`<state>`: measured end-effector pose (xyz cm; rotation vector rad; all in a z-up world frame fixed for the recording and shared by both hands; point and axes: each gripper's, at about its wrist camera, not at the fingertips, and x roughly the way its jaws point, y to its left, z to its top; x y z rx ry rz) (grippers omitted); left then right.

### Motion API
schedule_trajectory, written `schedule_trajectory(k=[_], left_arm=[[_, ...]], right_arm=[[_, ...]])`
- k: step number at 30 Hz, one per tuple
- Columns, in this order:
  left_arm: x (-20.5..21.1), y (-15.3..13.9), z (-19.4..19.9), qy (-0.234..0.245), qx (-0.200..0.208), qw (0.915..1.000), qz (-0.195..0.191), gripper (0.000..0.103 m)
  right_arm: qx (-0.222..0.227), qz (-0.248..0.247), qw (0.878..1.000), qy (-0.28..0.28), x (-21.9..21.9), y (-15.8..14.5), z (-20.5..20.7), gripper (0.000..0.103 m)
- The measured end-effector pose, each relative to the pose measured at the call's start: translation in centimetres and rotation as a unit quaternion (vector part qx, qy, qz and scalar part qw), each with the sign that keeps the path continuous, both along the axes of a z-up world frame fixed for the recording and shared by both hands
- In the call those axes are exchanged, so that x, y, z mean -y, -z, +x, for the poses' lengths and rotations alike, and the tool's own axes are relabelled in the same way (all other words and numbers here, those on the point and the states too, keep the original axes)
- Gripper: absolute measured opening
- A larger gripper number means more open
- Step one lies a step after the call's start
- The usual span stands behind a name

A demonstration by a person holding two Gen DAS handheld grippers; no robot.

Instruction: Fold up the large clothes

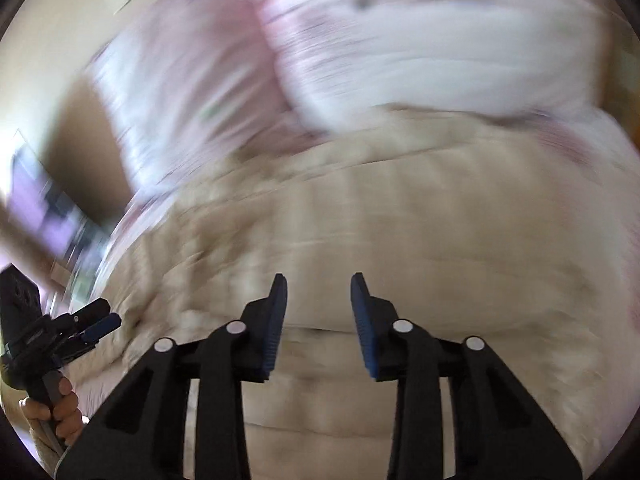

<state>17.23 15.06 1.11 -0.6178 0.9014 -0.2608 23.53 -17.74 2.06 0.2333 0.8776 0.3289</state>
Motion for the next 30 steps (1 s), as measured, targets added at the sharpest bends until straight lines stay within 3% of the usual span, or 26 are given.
schedule_trajectory(k=[5, 10, 12, 13, 14, 17, 23, 30], left_arm=[[-3.2, -0.2, -6.8, -0.043, 0.019, 0.9985, 0.027, 0.057], [-6.9, 1.2, -11.5, -0.104, 0.013, 0.9943, 0.022, 0.057], [-8.5, 1.9, -12.5, -0.129, 0.007, 0.9917, 0.006, 0.057], [-9.6, 2.4, -13.1, -0.148, 0.002, 0.9889, -0.006, 0.057], [-10.3, 2.8, -13.7, -0.160, -0.001, 0.9870, -0.011, 0.057], [-12.3, 3.9, -15.1, -0.204, -0.005, 0.9784, -0.034, 0.057], [-15.2, 4.9, -17.1, -0.292, -0.003, 0.9548, -0.057, 0.057], [-17.8, 6.6, -18.0, -0.372, -0.040, 0.9226, -0.095, 0.057]], right_arm=[[0.012, -0.024, 0.997, -0.066, -8.1, 0.9, 3.5, 0.030], [-0.065, -0.041, 0.993, -0.088, -12.9, 4.6, 6.9, 0.035], [-0.068, -0.052, 0.993, -0.086, -13.3, 5.4, 7.3, 0.035], [-0.070, -0.048, 0.993, -0.087, -13.1, 5.2, 7.2, 0.038], [-0.080, -0.027, 0.993, -0.087, -12.5, 4.7, 7.0, 0.049], [-0.079, 0.032, 0.993, -0.077, -9.9, 3.1, 5.7, 0.066], [-0.079, 0.075, 0.991, -0.074, -6.4, 1.5, 3.9, 0.067], [-0.090, 0.097, 0.988, -0.078, -5.4, 1.6, 2.8, 0.067]])
